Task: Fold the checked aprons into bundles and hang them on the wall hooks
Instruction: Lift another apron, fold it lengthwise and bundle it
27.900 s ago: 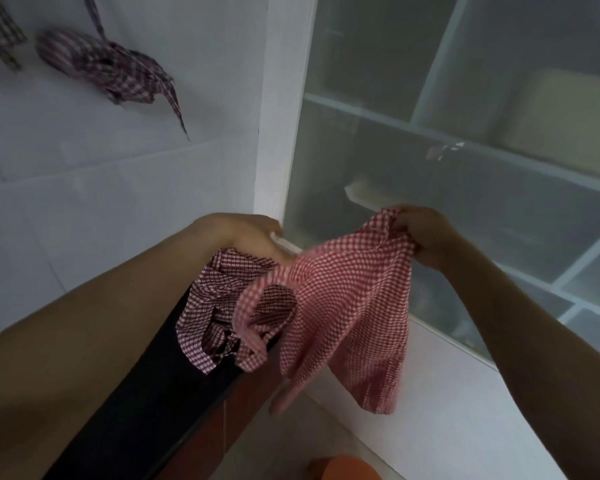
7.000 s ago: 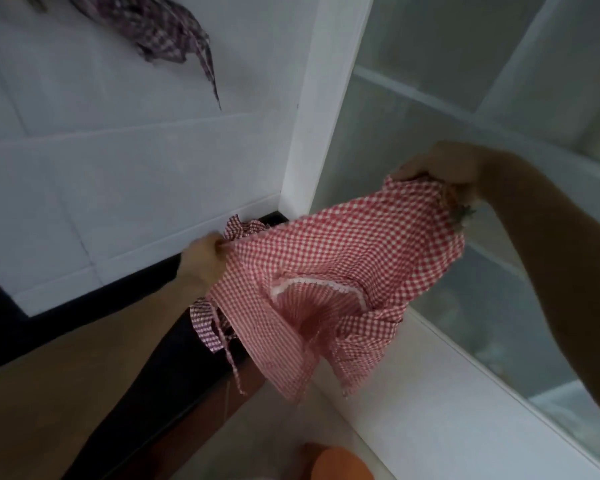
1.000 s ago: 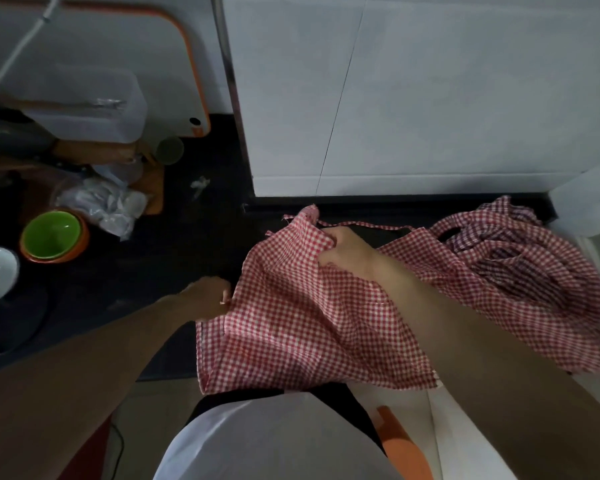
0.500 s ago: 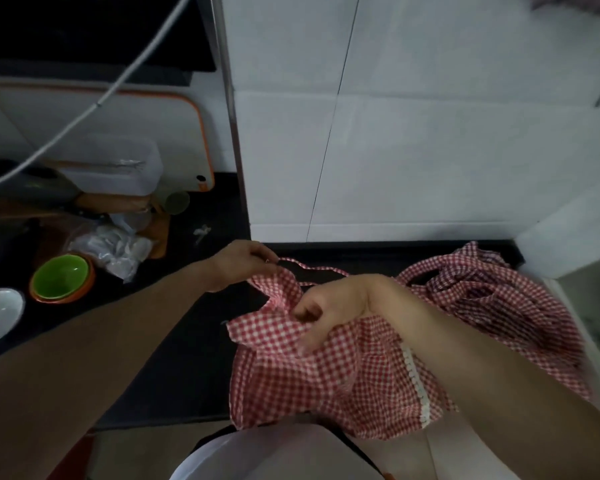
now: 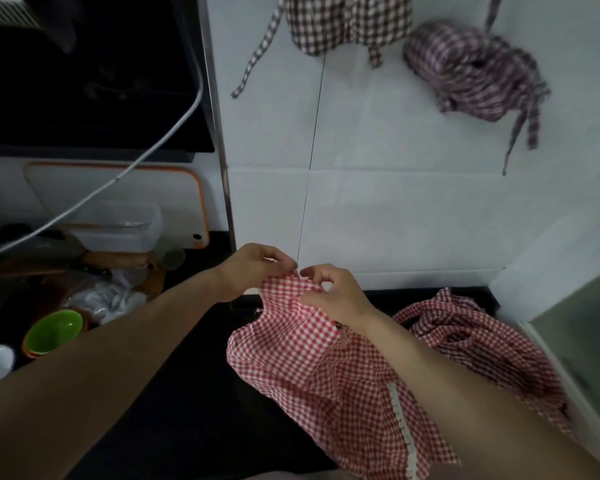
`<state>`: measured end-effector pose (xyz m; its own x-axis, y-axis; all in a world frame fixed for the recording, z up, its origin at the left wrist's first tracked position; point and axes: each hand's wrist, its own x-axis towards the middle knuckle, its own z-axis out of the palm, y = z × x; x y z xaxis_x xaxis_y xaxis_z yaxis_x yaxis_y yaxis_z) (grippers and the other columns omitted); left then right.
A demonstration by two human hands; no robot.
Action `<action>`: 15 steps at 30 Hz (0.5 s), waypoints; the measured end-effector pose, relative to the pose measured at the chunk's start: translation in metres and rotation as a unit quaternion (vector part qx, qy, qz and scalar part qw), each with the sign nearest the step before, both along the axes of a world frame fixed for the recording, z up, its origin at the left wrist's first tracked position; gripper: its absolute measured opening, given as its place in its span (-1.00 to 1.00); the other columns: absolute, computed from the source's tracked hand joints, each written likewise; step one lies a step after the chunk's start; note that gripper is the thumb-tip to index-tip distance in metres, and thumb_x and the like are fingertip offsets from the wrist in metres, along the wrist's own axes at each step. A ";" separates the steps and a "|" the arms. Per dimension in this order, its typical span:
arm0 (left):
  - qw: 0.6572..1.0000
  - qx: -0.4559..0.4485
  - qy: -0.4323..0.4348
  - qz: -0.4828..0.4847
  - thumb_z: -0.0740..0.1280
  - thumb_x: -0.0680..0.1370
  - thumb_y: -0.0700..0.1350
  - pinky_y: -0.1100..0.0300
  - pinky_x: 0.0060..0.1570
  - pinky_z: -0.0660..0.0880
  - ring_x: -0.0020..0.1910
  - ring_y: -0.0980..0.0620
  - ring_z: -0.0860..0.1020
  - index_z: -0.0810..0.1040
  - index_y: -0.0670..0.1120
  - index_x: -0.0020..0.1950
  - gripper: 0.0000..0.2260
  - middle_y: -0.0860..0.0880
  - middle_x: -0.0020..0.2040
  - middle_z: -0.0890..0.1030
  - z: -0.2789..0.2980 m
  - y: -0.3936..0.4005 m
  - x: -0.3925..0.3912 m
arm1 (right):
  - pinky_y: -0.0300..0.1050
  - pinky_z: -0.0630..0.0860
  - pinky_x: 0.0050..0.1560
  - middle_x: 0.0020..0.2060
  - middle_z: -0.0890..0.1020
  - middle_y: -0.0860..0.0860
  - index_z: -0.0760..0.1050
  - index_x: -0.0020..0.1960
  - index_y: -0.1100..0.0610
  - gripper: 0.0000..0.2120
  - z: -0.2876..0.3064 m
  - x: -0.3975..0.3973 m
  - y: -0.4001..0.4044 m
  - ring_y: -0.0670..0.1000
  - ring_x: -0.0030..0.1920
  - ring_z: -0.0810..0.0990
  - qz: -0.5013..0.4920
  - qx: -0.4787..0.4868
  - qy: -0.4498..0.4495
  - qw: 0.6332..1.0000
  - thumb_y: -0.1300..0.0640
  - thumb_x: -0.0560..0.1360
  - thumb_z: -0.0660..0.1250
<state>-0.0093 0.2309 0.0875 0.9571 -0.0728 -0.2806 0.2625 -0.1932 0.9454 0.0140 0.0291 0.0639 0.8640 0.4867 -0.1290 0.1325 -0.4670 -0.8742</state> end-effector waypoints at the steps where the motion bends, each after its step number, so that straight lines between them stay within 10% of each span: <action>1: 1.000 -0.004 0.000 -0.011 0.37 0.58 -0.17 0.20 -0.10 0.58 -0.07 0.02 0.67 0.65 -0.20 0.06 -0.86 -0.11 -0.02 0.71 0.003 0.000 0.000 | -0.05 0.50 0.14 0.03 0.68 -0.02 0.43 -0.33 0.09 -0.77 0.001 0.000 -0.001 -0.03 0.08 0.62 -0.011 0.030 0.034 0.999 0.24 0.41 0.45; 5: 0.999 -0.030 0.008 -0.021 0.28 0.63 -0.18 0.05 0.10 0.55 0.02 -0.02 0.63 0.64 -0.20 0.10 -0.83 -0.08 0.03 0.69 0.009 -0.003 0.000 | -0.12 0.41 -0.17 -0.43 0.50 -0.04 0.38 -0.45 0.06 -0.64 0.003 -0.003 -0.004 -0.04 -0.30 0.51 -0.053 0.148 0.167 0.973 0.33 0.45 0.35; 15: 0.997 0.033 -0.069 0.027 0.50 0.45 -0.21 0.03 0.14 0.60 0.02 -0.06 0.68 0.65 -0.11 0.12 -0.75 -0.17 0.03 0.69 0.014 -0.017 -0.007 | -0.08 0.46 -0.06 -0.34 0.59 -0.04 0.51 -0.38 0.03 -0.69 0.009 -0.011 -0.012 -0.01 -0.22 0.56 -0.071 0.247 0.203 0.945 0.06 0.53 0.41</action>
<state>-0.0166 0.2138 0.1011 0.9889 -0.0051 -0.1485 0.1427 -0.2453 0.9589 0.0030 0.0167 0.0732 0.8532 0.4570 -0.2515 -0.2941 0.0234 -0.9555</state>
